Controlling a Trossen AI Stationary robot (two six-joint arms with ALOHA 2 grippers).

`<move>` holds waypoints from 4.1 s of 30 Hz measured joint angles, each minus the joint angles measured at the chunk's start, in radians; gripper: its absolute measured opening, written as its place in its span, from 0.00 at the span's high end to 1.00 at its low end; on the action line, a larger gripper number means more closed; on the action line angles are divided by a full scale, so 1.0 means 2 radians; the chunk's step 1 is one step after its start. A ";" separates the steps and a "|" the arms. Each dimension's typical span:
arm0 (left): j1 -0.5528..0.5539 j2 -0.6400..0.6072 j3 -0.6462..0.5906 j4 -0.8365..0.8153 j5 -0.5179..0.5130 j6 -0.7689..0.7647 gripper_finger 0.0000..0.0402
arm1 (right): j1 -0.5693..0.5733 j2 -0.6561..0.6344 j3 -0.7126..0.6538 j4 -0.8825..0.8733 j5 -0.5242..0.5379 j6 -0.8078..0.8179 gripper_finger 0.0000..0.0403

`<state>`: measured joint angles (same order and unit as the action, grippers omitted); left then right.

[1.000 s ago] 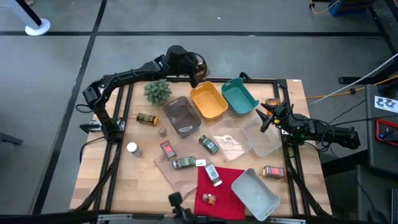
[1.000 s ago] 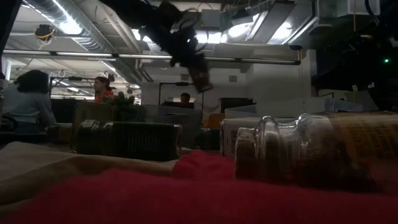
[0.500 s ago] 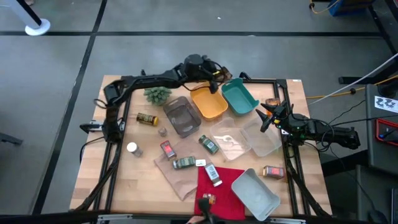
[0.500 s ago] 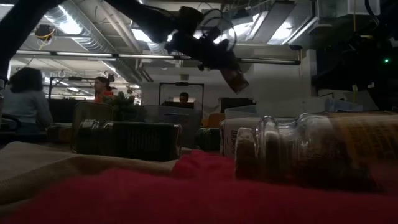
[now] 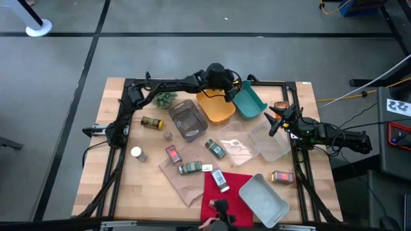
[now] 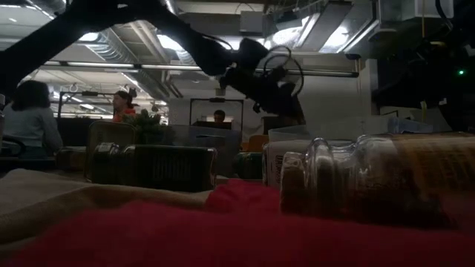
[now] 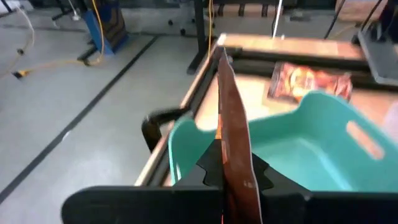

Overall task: Sort spices by type
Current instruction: Put the left brown seasoning pack into the green bin, then put the brown seasoning pack into the green bin

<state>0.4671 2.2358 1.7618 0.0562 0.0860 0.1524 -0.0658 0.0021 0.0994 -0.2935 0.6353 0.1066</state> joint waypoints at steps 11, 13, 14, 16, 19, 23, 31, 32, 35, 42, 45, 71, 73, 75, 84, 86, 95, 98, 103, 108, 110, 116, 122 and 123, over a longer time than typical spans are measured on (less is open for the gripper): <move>0.002 0.019 0.000 -0.003 0.000 -0.001 1.00 | 0.000 0.000 0.000 0.000 0.000 0.000 0.52; 0.002 0.018 0.000 -0.003 -0.002 0.002 1.00 | 0.000 0.000 0.000 0.000 0.000 0.000 0.52; 0.002 0.018 0.000 -0.004 -0.005 0.002 1.00 | 0.000 0.000 0.000 0.000 0.000 0.000 0.52; 0.002 0.018 0.000 -0.009 -0.008 0.002 1.00 | 0.000 0.000 0.000 0.000 0.000 0.000 0.52; 0.002 0.018 0.000 -0.006 -0.011 0.004 1.00 | 0.000 0.000 0.000 0.000 0.000 0.000 0.52; 0.002 0.018 0.000 -0.005 -0.011 0.005 0.99 | 0.000 0.000 0.000 0.000 0.000 0.000 0.52; 0.002 0.018 0.000 -0.005 -0.012 0.004 0.90 | 0.000 0.000 0.000 0.000 0.000 0.000 0.52; 0.002 0.018 0.000 -0.005 -0.013 0.004 0.88 | 0.000 0.000 0.000 0.000 0.000 0.000 0.52; 0.002 0.018 0.000 -0.005 -0.020 0.002 0.83 | 0.000 0.000 0.000 0.000 0.000 0.000 0.52; 0.002 0.006 0.000 -0.010 -0.023 0.002 0.77 | 0.000 0.000 0.000 0.000 0.000 0.000 0.52; 0.001 -0.013 0.000 -0.011 -0.023 0.002 0.77 | 0.000 0.000 0.000 0.000 0.000 0.000 0.52; -0.035 -0.346 -0.155 -0.246 -0.023 0.001 0.92 | -0.003 0.151 0.128 -0.002 0.011 0.055 0.52; -0.036 -0.386 -0.209 -0.229 -0.023 -0.009 0.92 | -0.014 0.188 0.153 -0.009 0.013 0.055 0.52; -0.037 -0.431 -0.266 -0.204 -0.023 -0.020 0.92 | -0.033 0.225 0.186 -0.032 0.013 0.055 0.52; -0.037 -0.608 -0.467 -0.134 -0.023 -0.059 0.92 | -0.163 0.386 0.376 -0.241 -0.109 0.055 0.52; -0.039 -0.634 -0.497 -0.123 -0.023 -0.070 0.92 | -0.196 0.421 0.414 -0.290 -0.139 0.053 0.52; -0.047 -0.673 -0.559 -0.113 -0.023 -0.078 0.92 | -0.330 0.595 0.531 -0.478 -0.203 -0.003 0.52; -0.048 -0.673 -0.559 -0.110 -0.023 -0.078 0.92 | -0.368 0.648 0.543 -0.504 -0.210 -0.037 0.52; -0.048 -0.673 -0.559 -0.109 -0.023 -0.077 0.92 | -0.418 0.720 0.544 -0.509 -0.214 -0.103 0.52; -0.048 -0.673 -0.559 -0.110 -0.023 -0.077 0.92 | -0.457 0.780 0.544 -0.509 -0.214 -0.160 0.52; -0.048 -0.673 -0.559 -0.110 -0.023 -0.077 0.92 | -0.465 0.798 0.544 -0.514 -0.223 -0.162 0.52; -0.048 -0.673 -0.559 -0.110 -0.023 -0.077 0.92 | -0.464 0.814 0.546 -0.519 -0.222 -0.159 0.52; -0.048 -0.673 -0.559 -0.110 -0.023 -0.078 0.92 | -0.464 0.813 0.546 -0.473 -0.210 -0.085 0.52; -0.048 -0.673 -0.559 -0.110 -0.023 -0.078 0.92 | -0.464 0.813 0.546 -0.460 -0.208 -0.065 0.52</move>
<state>0.3717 0.8902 0.6437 -0.1646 0.0406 -0.0040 -0.9943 1.6291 1.1912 -1.2130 0.2202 -0.0243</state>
